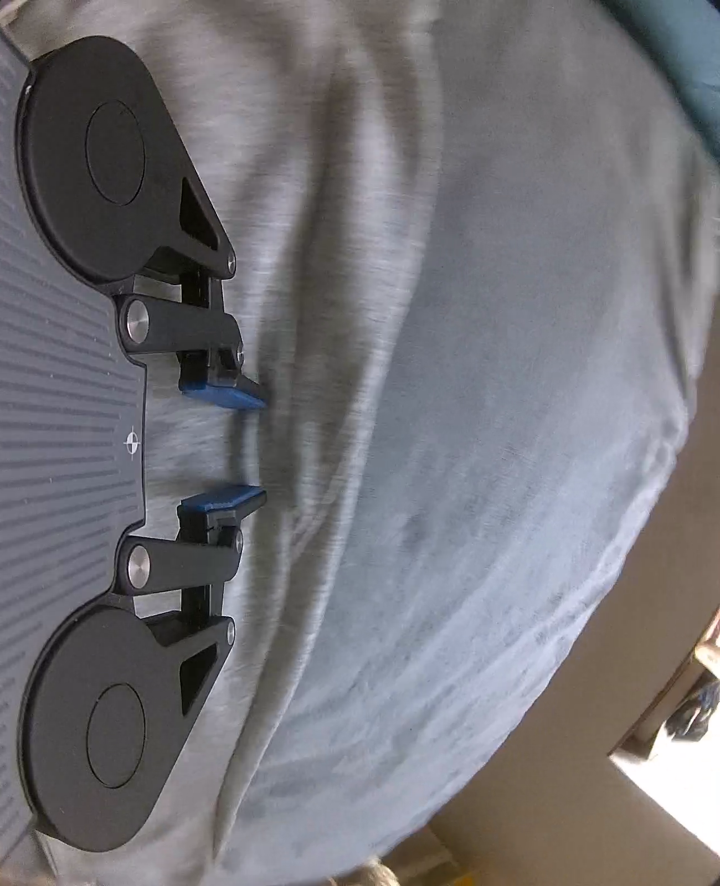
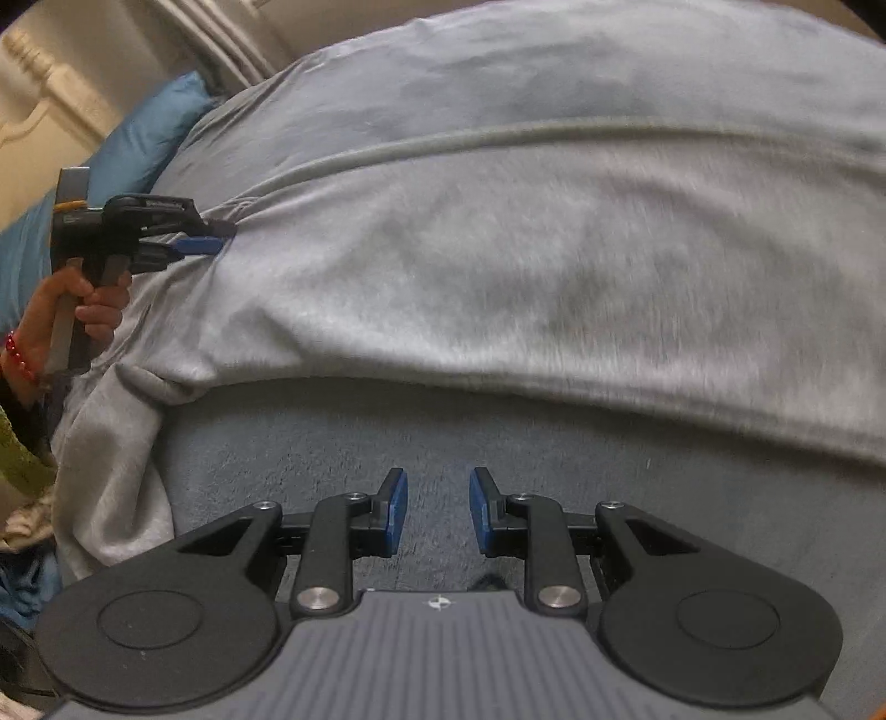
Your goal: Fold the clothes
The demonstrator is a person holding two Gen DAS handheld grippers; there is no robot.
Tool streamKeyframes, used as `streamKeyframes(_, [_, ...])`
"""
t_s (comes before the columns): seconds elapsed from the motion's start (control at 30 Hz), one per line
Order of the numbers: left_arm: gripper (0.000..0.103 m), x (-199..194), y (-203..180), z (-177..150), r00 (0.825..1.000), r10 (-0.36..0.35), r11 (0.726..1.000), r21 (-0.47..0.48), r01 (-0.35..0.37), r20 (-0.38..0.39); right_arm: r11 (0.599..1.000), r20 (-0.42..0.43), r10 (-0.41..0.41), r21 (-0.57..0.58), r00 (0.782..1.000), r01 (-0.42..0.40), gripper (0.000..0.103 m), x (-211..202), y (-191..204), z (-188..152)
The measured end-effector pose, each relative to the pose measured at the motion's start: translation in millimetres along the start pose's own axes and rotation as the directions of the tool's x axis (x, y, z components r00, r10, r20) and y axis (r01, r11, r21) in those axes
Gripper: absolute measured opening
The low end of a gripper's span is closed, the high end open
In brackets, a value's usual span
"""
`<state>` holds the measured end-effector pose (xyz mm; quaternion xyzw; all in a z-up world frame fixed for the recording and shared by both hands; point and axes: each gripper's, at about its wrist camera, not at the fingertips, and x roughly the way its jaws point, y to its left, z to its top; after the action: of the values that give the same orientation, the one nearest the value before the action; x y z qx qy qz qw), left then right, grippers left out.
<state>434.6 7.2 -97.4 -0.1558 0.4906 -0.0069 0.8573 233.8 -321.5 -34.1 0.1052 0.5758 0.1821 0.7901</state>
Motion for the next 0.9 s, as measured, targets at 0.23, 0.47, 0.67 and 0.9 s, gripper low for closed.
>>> streamKeyframes(0.23, [0.035, 20.6, -5.8, 14.9, 0.994, 0.09, 0.995, 0.032, -0.093, 0.066, 0.998, 0.021, -0.009, 0.064, 1.0, 0.008, 0.026, -9.9, -14.0, -13.3])
streamKeyframes(0.47, [0.036, 25.2, -5.9, 19.1, 0.987, 0.123, 0.99, 0.051, -0.129, 0.102, 0.978, 0.129, -0.041, 0.206, 0.991, 0.013, 0.026, -41.2, -41.5, -36.4])
streamKeyframes(0.67, [0.038, 23.7, -21.5, 16.8, 0.973, 0.184, 0.974, 0.103, -0.2, 0.14, 0.922, 0.311, -0.111, 0.388, 0.944, -0.02, 0.026, -77.3, -101.8, -42.3])
streamKeyframes(0.9, [0.041, -7.0, -27.1, 17.4, 0.955, 0.242, 0.952, 0.147, -0.268, 0.172, 0.835, 0.402, -0.343, 0.544, 0.849, 0.079, 0.02, -78.1, -197.6, -41.2])
